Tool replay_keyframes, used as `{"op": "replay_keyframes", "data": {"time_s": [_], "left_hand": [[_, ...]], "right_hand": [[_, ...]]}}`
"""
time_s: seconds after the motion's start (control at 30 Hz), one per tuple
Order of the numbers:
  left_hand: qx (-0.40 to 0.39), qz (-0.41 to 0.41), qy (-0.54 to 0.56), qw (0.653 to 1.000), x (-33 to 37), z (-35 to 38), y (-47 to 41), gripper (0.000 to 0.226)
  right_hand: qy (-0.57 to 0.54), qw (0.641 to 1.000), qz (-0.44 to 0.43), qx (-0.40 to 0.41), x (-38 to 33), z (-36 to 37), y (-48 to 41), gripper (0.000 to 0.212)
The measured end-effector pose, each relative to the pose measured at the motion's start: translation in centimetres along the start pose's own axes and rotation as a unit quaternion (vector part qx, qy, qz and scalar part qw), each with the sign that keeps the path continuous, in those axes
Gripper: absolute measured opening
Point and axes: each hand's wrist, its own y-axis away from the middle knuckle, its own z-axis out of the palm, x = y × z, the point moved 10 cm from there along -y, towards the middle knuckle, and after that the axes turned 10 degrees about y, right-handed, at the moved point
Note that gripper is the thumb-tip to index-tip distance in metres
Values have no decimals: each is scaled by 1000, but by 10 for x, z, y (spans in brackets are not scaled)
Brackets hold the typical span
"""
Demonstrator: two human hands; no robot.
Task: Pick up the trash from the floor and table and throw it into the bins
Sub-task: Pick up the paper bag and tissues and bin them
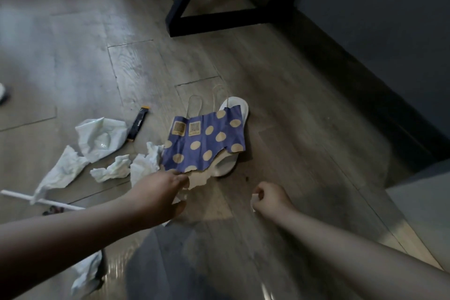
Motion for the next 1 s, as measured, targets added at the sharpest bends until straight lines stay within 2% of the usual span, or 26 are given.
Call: {"op": "replay_keyframes", "data": {"time_s": [0.17, 0.4, 0.5, 0.73, 0.83, 1.0], "left_hand": [[13, -35, 4, 999, -31, -12, 18, 32], [15, -102, -18, 995, -79, -14, 34, 35], [18, -112, -16, 993, -89, -12, 37, 37], [17, -126, -8, 992, -100, -12, 42, 36], [15, -127, -1, 992, -102, -12, 44, 35], [17, -133, 7, 991, -106, -11, 46, 34]], "right_hand": [[-92, 995, -14, 26, -28, -11, -5, 18], [-159, 977, 6, 140, -50, -74, -15, 58], [-167, 976, 11, 139, -57, -84, -25, 70], [-174, 980, 29, 95, -72, -69, -62, 81], [-184, 978, 30, 94, -77, -65, -68, 72], [-200, 965, 1, 166, -87, -72, -52, 52]]}}
